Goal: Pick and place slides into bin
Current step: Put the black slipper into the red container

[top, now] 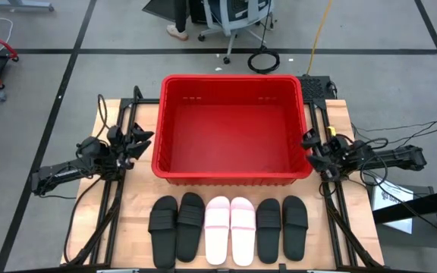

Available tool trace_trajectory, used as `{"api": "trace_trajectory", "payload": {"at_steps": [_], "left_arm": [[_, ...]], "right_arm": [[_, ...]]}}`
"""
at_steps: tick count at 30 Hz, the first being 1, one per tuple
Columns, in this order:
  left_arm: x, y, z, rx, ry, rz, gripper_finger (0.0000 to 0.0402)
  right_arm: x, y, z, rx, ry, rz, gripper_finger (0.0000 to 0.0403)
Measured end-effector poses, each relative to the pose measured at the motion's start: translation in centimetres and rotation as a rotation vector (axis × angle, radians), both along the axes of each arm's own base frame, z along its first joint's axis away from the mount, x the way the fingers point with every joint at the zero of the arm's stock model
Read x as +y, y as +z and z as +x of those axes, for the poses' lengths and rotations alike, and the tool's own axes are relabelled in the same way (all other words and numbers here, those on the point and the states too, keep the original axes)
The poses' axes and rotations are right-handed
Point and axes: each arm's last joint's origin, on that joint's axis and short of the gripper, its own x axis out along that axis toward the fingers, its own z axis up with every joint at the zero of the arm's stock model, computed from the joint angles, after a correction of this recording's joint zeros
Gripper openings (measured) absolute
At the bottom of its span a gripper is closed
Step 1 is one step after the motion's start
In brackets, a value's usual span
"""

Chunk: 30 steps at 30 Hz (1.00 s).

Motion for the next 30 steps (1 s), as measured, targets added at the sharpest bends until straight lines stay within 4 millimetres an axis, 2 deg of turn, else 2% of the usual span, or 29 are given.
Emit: {"api": "trace_trajectory", "payload": {"at_steps": [3,7,16,22,30], "left_arm": [[-0.2,0.6,-0.3,-0.061,-0.035,0.028,0.0198],[-0.5,1.3,-0.7,-0.141,-0.075,0.074,0.0198],[-0.9,2.9,-0.9,-0.17,-0.094,0.096,0.0198],[-1.0,5.0,0.2,-0.122,-0.124,0.095,0.0198],[-1.7,8.7,2.7,-0.07,-0.224,0.154,0.0198]], "right_arm": [[0.2,0.3,-0.2,-0.035,0.06,-0.049,0.0212],[0.5,0.2,0.2,0.002,0.134,-0.091,0.0212],[0.8,4.2,1.0,-0.042,0.199,-0.17,0.0212],[1.3,6.0,2.0,-0.042,0.269,-0.206,0.0212],[2.7,8.7,2.8,-0.075,0.328,-0.252,0.0212]]}}
